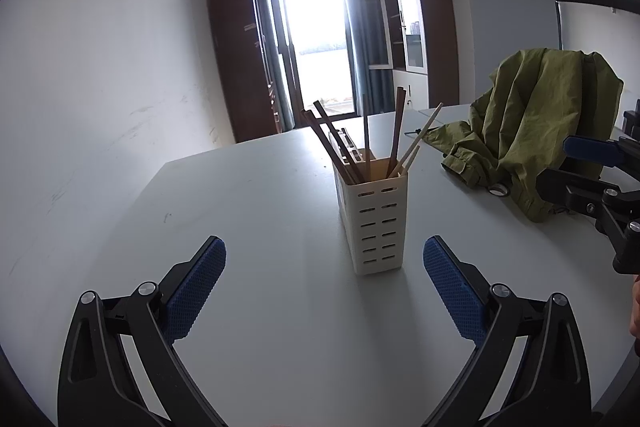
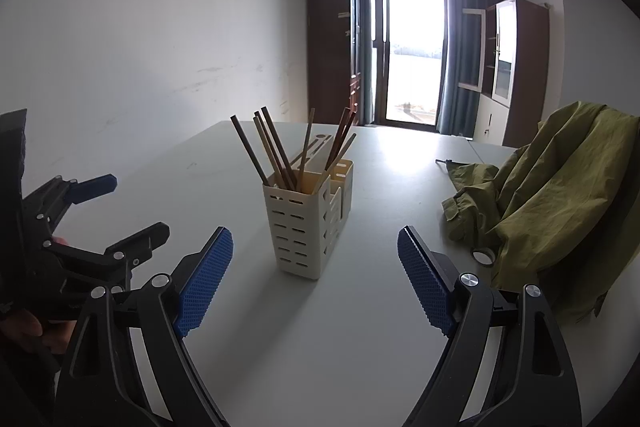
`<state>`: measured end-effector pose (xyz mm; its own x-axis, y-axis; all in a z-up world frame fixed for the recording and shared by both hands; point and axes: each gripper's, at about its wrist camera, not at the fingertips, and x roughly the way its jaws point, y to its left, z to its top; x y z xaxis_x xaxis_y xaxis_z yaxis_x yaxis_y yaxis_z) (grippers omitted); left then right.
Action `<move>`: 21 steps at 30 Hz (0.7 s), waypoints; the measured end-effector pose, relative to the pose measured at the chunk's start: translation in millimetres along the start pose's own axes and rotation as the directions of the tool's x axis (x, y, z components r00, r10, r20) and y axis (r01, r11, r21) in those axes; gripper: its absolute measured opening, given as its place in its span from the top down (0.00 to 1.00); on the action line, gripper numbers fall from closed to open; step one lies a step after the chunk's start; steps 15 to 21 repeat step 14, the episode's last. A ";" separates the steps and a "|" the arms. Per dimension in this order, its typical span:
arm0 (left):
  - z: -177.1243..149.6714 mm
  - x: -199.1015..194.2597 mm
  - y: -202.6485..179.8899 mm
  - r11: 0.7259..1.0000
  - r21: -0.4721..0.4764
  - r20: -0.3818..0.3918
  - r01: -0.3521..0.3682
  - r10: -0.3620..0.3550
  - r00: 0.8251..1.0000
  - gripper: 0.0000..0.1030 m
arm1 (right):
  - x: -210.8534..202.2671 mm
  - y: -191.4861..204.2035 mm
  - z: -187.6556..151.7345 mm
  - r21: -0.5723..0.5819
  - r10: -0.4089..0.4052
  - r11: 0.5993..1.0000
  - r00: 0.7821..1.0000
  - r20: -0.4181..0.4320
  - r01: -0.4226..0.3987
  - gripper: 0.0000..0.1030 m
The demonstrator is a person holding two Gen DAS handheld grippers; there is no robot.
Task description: Organize utensils
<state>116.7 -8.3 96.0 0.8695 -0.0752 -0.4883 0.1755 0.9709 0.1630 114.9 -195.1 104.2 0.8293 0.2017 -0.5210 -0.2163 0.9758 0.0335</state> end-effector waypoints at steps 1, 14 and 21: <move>-0.2 0.4 -0.8 1.000 0.000 -0.001 -0.002 0.002 1.000 0.06 | 0.1 -0.4 -0.3 0.000 0.001 1.000 1.000 -0.001 -0.001 0.18; -0.7 2.2 -2.5 1.000 0.003 -0.008 -0.001 0.001 1.000 0.06 | 4.2 -0.9 -3.1 0.006 0.011 1.000 1.000 -0.013 -0.011 0.18; -0.7 2.2 -2.5 1.000 0.003 -0.008 -0.001 0.001 1.000 0.06 | 4.2 -0.9 -3.1 0.006 0.011 1.000 1.000 -0.013 -0.011 0.18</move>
